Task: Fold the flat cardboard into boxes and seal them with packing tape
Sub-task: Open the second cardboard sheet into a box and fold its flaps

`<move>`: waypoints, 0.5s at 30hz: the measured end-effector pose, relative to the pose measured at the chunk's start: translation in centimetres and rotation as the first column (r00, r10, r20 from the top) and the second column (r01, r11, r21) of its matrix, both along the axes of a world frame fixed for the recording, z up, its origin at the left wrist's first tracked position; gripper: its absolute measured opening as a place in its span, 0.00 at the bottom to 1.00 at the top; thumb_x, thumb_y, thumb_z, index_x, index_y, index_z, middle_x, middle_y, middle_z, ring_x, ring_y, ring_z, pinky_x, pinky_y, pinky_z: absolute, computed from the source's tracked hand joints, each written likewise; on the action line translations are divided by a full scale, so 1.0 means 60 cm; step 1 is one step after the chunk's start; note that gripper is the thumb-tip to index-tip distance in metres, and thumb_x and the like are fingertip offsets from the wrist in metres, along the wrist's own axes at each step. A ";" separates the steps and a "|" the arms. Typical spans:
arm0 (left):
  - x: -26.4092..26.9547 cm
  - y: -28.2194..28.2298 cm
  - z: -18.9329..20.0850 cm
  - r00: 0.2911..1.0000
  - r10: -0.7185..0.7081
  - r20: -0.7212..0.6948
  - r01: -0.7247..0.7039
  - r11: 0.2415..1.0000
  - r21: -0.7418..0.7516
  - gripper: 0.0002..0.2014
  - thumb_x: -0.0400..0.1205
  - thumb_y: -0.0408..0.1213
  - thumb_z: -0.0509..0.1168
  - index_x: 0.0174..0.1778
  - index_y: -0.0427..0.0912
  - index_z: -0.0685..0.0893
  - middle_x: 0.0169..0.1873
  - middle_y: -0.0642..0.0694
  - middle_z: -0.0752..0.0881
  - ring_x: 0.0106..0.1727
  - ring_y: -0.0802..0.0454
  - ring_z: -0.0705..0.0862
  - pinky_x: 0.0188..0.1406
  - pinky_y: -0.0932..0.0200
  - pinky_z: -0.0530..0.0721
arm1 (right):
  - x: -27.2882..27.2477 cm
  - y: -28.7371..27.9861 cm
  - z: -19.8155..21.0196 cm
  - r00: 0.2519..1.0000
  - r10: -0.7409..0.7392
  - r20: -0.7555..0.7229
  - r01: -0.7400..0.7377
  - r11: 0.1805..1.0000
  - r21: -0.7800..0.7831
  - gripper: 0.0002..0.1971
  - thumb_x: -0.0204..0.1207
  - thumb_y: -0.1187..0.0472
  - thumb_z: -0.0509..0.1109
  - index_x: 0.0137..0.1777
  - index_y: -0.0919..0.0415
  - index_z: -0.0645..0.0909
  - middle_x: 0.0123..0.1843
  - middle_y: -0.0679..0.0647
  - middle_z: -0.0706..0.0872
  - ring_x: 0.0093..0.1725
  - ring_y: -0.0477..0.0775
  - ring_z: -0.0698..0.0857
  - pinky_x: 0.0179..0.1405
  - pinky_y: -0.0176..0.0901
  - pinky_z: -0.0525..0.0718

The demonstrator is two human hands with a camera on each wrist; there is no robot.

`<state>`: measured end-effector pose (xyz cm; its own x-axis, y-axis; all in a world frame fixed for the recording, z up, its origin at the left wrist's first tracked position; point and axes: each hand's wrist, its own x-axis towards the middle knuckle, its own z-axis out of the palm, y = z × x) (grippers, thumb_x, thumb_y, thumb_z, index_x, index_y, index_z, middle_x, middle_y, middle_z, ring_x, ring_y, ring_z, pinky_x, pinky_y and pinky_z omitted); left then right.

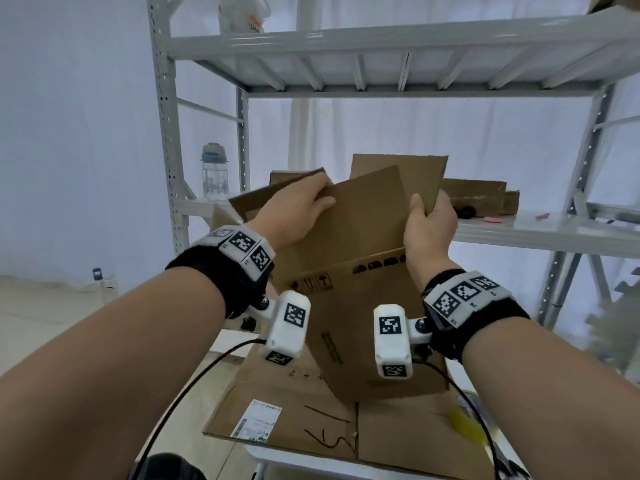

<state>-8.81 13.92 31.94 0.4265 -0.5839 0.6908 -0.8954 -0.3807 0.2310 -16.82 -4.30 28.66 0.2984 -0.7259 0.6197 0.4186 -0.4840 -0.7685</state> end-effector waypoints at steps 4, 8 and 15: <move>-0.012 -0.013 0.027 0.983 0.012 0.183 -0.012 1.000 -0.005 0.10 0.88 0.41 0.57 0.60 0.44 0.79 0.51 0.50 0.83 0.52 0.51 0.80 0.53 0.54 0.78 | -0.004 -0.007 0.005 0.994 0.010 0.112 -0.022 0.995 0.101 0.14 0.87 0.61 0.59 0.69 0.59 0.78 0.58 0.47 0.84 0.57 0.45 0.82 0.58 0.30 0.78; -0.019 -0.027 0.036 0.958 0.012 0.288 -0.025 0.999 0.043 0.12 0.88 0.41 0.57 0.63 0.43 0.79 0.54 0.48 0.83 0.53 0.49 0.78 0.56 0.51 0.77 | 0.001 -0.024 -0.002 0.991 0.067 0.112 -0.088 0.978 0.190 0.17 0.87 0.59 0.57 0.73 0.58 0.75 0.65 0.51 0.83 0.64 0.50 0.81 0.71 0.46 0.78; -0.003 -0.056 -0.014 0.947 0.013 0.321 -0.095 0.965 0.242 0.14 0.89 0.41 0.55 0.68 0.43 0.77 0.57 0.45 0.82 0.58 0.43 0.77 0.59 0.49 0.72 | 0.012 -0.052 -0.072 0.984 0.173 -0.053 -0.138 0.906 0.400 0.18 0.86 0.62 0.53 0.69 0.53 0.79 0.38 0.48 0.76 0.34 0.47 0.69 0.36 0.37 0.72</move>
<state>-9.01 10.54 31.12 0.2479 -0.7379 0.6277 -0.8825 -0.4393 -0.1679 -16.07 -7.41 24.37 0.4658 -0.8456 0.2607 0.3885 -0.0693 -0.9189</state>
